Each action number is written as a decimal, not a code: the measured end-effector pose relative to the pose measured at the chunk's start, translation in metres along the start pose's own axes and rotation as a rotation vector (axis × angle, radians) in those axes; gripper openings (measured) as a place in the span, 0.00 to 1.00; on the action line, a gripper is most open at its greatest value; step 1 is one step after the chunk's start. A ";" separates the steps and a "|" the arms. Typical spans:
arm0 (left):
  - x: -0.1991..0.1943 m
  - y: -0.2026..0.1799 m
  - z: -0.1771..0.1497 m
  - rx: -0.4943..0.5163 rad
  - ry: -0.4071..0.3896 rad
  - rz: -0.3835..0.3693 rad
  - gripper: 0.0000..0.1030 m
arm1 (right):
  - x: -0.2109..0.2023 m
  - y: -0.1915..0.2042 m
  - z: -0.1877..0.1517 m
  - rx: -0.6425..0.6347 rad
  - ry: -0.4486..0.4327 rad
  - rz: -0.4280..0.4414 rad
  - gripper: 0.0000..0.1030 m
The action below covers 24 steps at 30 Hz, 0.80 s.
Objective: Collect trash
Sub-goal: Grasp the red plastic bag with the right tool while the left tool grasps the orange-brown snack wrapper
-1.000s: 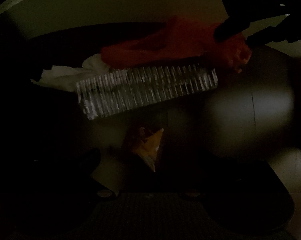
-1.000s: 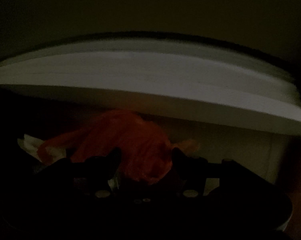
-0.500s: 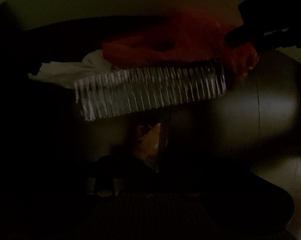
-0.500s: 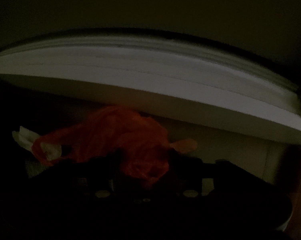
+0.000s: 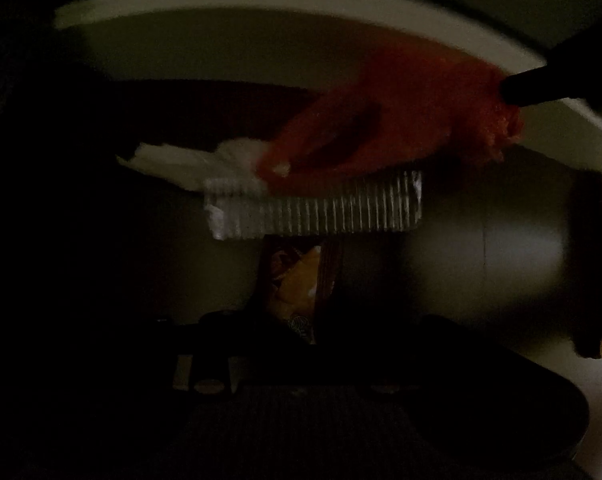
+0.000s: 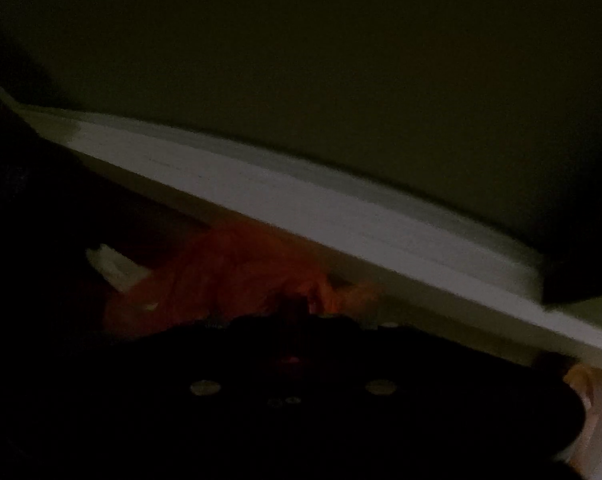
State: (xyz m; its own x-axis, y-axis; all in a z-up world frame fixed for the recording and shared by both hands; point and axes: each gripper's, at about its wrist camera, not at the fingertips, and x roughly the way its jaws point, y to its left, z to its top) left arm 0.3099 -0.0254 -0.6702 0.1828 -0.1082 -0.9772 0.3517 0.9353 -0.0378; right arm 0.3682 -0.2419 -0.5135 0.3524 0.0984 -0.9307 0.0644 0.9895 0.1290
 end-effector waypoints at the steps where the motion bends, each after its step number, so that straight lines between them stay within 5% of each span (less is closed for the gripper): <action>1: -0.010 0.002 -0.001 -0.010 -0.008 -0.002 0.32 | -0.011 0.000 0.001 -0.008 -0.011 0.007 0.00; 9: -0.082 0.018 0.000 -0.060 -0.074 -0.002 0.32 | -0.085 0.019 0.004 -0.180 -0.052 0.048 0.05; 17: -0.088 0.022 -0.006 -0.137 -0.082 0.004 0.32 | -0.027 0.014 -0.019 -0.182 0.092 0.103 0.43; 24: -0.052 0.026 -0.011 -0.178 -0.009 -0.028 0.32 | 0.049 0.018 -0.041 -0.312 0.233 0.095 0.48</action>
State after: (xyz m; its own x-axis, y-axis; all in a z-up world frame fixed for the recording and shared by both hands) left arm 0.2995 0.0082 -0.6227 0.1837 -0.1374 -0.9733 0.1888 0.9767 -0.1023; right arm 0.3488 -0.2147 -0.5707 0.1201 0.1767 -0.9769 -0.2580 0.9558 0.1412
